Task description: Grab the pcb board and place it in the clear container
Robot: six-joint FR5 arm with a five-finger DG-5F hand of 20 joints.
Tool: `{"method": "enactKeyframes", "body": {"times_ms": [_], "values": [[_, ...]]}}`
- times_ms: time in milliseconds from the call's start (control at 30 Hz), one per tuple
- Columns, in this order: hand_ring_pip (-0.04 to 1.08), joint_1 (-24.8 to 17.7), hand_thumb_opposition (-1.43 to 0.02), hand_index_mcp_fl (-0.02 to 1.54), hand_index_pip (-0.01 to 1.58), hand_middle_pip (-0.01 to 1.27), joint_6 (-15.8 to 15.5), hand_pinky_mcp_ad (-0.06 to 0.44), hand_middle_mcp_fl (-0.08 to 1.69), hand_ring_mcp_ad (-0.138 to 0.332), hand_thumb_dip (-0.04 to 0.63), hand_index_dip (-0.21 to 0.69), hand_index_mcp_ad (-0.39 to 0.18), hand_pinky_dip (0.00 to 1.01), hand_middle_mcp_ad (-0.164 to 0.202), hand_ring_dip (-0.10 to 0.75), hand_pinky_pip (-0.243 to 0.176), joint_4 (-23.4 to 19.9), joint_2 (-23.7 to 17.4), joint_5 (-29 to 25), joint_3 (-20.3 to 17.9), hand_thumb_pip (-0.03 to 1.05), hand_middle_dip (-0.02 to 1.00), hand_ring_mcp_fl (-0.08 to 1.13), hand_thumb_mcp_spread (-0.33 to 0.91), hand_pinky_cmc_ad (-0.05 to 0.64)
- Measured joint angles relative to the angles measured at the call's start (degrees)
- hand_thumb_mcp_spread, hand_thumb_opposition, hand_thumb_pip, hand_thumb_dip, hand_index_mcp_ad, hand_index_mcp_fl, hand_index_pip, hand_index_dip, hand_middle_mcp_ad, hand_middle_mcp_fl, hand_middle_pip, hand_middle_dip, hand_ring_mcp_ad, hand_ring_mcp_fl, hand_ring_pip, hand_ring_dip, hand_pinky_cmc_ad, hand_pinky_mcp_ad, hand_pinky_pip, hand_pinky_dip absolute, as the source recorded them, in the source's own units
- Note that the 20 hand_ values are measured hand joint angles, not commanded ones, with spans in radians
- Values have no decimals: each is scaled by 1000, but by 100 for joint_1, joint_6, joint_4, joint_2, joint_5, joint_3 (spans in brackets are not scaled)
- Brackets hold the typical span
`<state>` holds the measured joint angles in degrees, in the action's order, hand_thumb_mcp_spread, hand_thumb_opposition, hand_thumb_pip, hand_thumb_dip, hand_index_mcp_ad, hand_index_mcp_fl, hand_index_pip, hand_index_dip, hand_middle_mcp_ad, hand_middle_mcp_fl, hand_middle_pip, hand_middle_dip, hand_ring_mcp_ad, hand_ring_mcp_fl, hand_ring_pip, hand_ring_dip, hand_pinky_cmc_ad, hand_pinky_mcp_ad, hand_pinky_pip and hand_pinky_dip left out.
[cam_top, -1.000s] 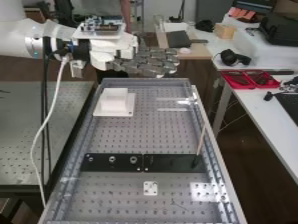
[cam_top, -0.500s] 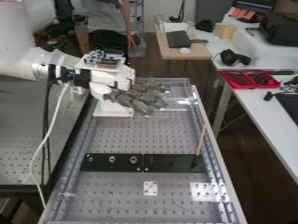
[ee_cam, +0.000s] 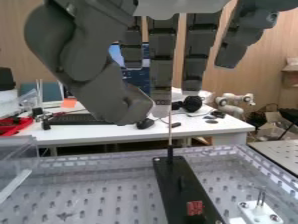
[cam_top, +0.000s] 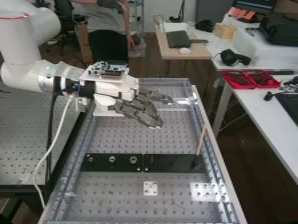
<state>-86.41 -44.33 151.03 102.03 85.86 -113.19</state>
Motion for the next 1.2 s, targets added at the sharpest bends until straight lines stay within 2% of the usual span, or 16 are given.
{"method": "enactKeyframes", "body": {"times_ms": [133, 233, 300, 333, 367, 467, 533, 633, 767, 867, 1000, 1200], "values": [[108, 78, -956, 110, 113, 602, 8, 215, 354, 117, 490, 31, -42, 279, 75, 415, -26, -167, 176, 149, 49, 922, 623, 342, 459, 215], [113, 139, -960, 75, 113, 620, 17, 216, 340, 113, 490, 31, -45, 253, 63, 435, -28, -248, 305, 243, 92, 894, 641, 361, 459, 216], [103, 184, -972, 73, 113, 632, 17, 215, 426, 101, 494, 31, -54, 223, 56, 429, -28, -332, 387, 321, 108, 892, 656, 358, 457, 216], [113, 216, -990, 75, 113, 681, 14, 215, 463, 101, 494, 31, -56, 218, 42, 456, -21, -413, 435, 381, 113, 876, 681, 375, 480, 215], [103, 249, -1005, 75, 113, 731, 8, 215, 511, 99, 490, 31, -63, 209, 24, 445, -10, -483, 483, 436, 123, 834, 703, 394, 508, 211], [112, 318, -1019, 75, 113, 749, -8, 216, 506, 96, 490, 31, -63, 209, -5, 476, -10, -503, 607, 538, 157, 815, 717, 412, 522, 215], [108, 396, -1019, 75, 113, 735, -28, 216, 517, 87, 490, 31, -72, 209, -5, 490, -10, -537, 725, 646, 181, 815, 721, 412, 522, 211], [103, 506, -1016, 87, 117, 733, -32, 215, 490, 86, 490, 31, -75, 194, -5, 485, -12, -703, 867, 780, 192, 815, 735, 410, 524, 243], [112, 654, -1016, 105, 113, 693, 22, 215, 463, 87, 494, 31, -72, 194, -2, 499, 2, -930, 1066, 953, 212, 815, 735, 410, 520, 251], [108, 711, -1012, 105, 117, 665, 29, 216, 457, 82, 494, 31, -96, 194, -3, 501, 0, -1038, 1126, 1043, 224, 815, 735, 410, 520, 260], [106, 833, -1009, 108, 113, 649, 46, 216, 428, 79, 494, 31, -87, 194, -2, 503, 0, -1243, 1252, 1202, 258, 813, 735, 405, 520, 265], [105, 946, -988, 159, 117, 681, 82, 216, 415, 68, 475, 31, -91, 194, -5, 531, 3, -1474, 1419, 1348, 314, 787, 737, 408, 518, 262]]}}
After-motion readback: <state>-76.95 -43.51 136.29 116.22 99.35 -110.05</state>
